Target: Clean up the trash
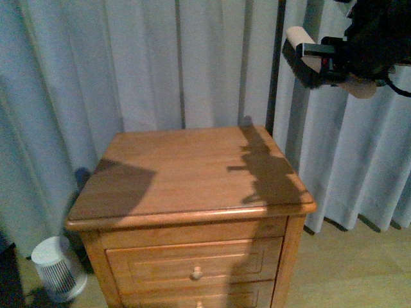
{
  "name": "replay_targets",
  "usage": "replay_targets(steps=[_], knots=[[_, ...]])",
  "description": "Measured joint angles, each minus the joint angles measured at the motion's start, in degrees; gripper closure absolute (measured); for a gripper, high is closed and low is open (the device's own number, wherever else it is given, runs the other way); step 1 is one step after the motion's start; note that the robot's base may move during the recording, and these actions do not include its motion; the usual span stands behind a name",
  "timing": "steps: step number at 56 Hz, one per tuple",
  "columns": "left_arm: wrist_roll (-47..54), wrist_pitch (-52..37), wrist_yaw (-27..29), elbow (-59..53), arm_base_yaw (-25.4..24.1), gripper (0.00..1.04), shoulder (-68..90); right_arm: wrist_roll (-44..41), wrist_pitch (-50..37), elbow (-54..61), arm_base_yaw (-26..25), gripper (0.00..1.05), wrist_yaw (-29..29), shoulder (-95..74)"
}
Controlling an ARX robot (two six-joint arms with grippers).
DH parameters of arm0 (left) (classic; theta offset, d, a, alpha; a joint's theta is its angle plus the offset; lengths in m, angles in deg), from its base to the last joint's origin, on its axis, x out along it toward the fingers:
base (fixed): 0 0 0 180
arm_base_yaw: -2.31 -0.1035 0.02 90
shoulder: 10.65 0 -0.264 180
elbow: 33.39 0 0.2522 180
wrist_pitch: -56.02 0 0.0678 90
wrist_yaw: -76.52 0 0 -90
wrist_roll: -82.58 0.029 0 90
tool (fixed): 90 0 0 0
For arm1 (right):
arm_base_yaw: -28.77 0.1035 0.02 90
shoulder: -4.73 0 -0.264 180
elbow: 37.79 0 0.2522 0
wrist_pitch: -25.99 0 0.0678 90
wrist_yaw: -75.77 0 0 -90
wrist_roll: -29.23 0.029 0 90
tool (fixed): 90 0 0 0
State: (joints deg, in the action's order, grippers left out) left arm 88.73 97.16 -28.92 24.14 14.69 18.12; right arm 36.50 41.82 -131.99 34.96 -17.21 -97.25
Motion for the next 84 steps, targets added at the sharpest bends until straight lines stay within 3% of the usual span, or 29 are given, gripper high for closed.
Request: replay_targets(steps=[13, 26, 38, 44, 55, 62, 68, 72, 84], knots=[[0.0, 0.0, 0.02, 0.0, 0.0, 0.78, 0.0, -3.04, -5.18, 14.25, 3.1, 0.84, -4.0, 18.99], [-0.02, -0.02, 0.02, 0.0, 0.0, 0.78, 0.0, -10.4, -12.15, 31.23, 6.82, 0.84, -11.78, 41.99], [0.0, 0.0, 0.02, 0.0, 0.0, 0.78, 0.0, -13.68, -11.78, 41.88, 8.26, 0.84, -16.44, 59.45], [-0.02, -0.02, 0.02, 0.0, 0.0, 0.78, 0.0, -14.95, -11.41, 45.16, 11.1, 0.84, -19.58, 64.43], [-0.02, 0.0, 0.02, 0.0, 0.0, 0.78, 0.0, -20.11, -15.37, 50.29, 21.55, 0.84, -31.04, 73.02], [0.0, -0.02, 0.02, 0.0, 0.0, 0.78, 0.0, -23.04, -17.07, 51.74, 23.82, 0.84, -34.18, 76.72], [0.0, -0.02, 0.0, 0.0, 0.0, 0.78, 0.0, -23.52, -16.06, 51.93, 19.69, 0.84, -31.43, 79.17], [-0.02, -0.02, 0.02, 0.0, 0.0, 0.78, 0.0, -21.94, -13.14, 51.93, 13.0, 0.84, -26.03, 80.26], [-0.02, 0.0, 0.02, 0.0, 0.0, 0.78, 0.0, -12.52, -5.22, 51.84, -14.4, 0.84, -3.56, 80.89]])
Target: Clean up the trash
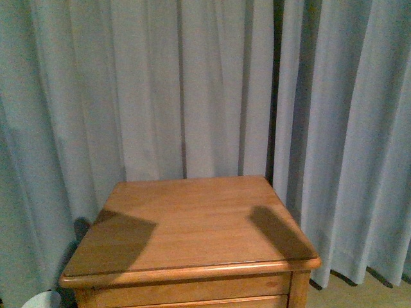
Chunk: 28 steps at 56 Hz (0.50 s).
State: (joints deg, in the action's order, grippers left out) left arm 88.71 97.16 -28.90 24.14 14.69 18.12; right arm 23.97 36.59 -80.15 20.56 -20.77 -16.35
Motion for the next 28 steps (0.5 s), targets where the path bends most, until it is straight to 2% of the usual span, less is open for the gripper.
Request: replay_targets(steps=[3, 5, 8, 17, 28], knots=[[0.02, 0.0, 0.0, 0.0, 0.0, 0.78, 0.0, 3.3, 0.7, -0.02, -9.38, 0.84, 7.87, -0.44], [0.0, 0.0, 0.0, 0.0, 0.0, 0.78, 0.0, 5.11, 0.79, -0.04, -12.74, 0.84, 10.21, -0.7], [0.0, 0.0, 0.0, 0.0, 0.0, 0.78, 0.0, 6.47, 1.07, -0.04, -14.23, 0.84, 11.63, -0.76], [0.0, 0.0, 0.04, 0.0, 0.0, 0.78, 0.0, 9.42, 3.23, -0.07, -13.62, 0.84, 13.84, -0.61], [0.0, 0.0, 0.0, 0.0, 0.0, 0.78, 0.0, 10.05, 3.85, -0.02, -6.93, 0.84, 10.08, -0.24]])
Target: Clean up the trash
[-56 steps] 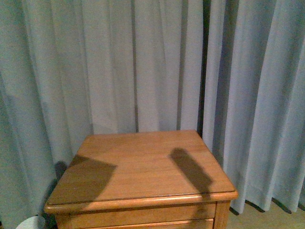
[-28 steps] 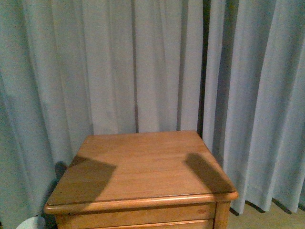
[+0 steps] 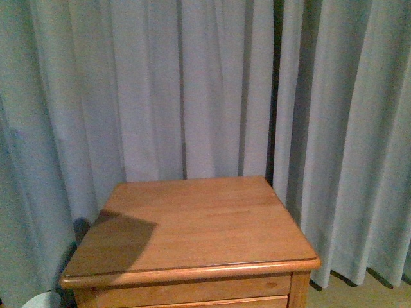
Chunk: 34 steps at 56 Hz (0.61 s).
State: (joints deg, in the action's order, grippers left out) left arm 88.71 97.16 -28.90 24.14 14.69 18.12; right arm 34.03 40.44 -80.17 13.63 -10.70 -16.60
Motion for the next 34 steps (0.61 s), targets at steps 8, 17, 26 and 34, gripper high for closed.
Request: replay_targets(steps=[8, 17, 26, 34], knots=[[0.0, 0.0, 0.0, 0.0, 0.0, 0.78, 0.0, -0.02, 0.02, 0.11, 2.93, 0.84, -1.44, 0.07], [0.0, 0.0, 0.02, 0.0, 0.0, 0.78, 0.0, -0.02, 0.02, 0.26, 2.93, 0.84, -1.38, 0.07], [0.0, 0.0, 0.0, 0.0, 0.0, 0.78, 0.0, -0.02, 0.02, 0.31, 2.62, 0.84, -1.33, 0.17], [0.0, 0.0, 0.0, 0.0, 0.0, 0.78, 0.0, -0.02, 0.02, 0.31, 2.6, 0.84, -1.31, 0.17]])
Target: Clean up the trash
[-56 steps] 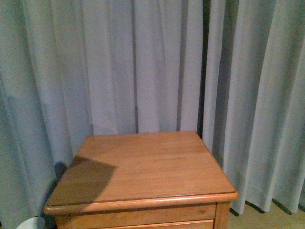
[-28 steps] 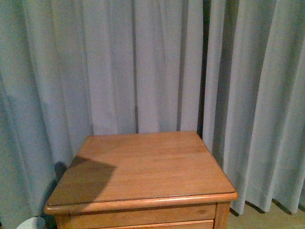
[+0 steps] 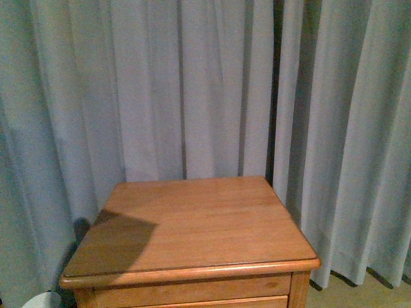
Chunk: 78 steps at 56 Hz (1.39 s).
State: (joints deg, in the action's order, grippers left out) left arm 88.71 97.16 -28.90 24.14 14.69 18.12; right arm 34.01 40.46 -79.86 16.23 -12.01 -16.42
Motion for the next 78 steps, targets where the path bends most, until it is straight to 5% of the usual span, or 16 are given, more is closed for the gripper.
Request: replay_targets(steps=[78], knots=[[-0.02, -0.07, -0.04, -0.37, 0.28, 0.78, -0.09, 0.07, 0.07, 0.48, -0.22, 0.84, -0.04, 0.13]])
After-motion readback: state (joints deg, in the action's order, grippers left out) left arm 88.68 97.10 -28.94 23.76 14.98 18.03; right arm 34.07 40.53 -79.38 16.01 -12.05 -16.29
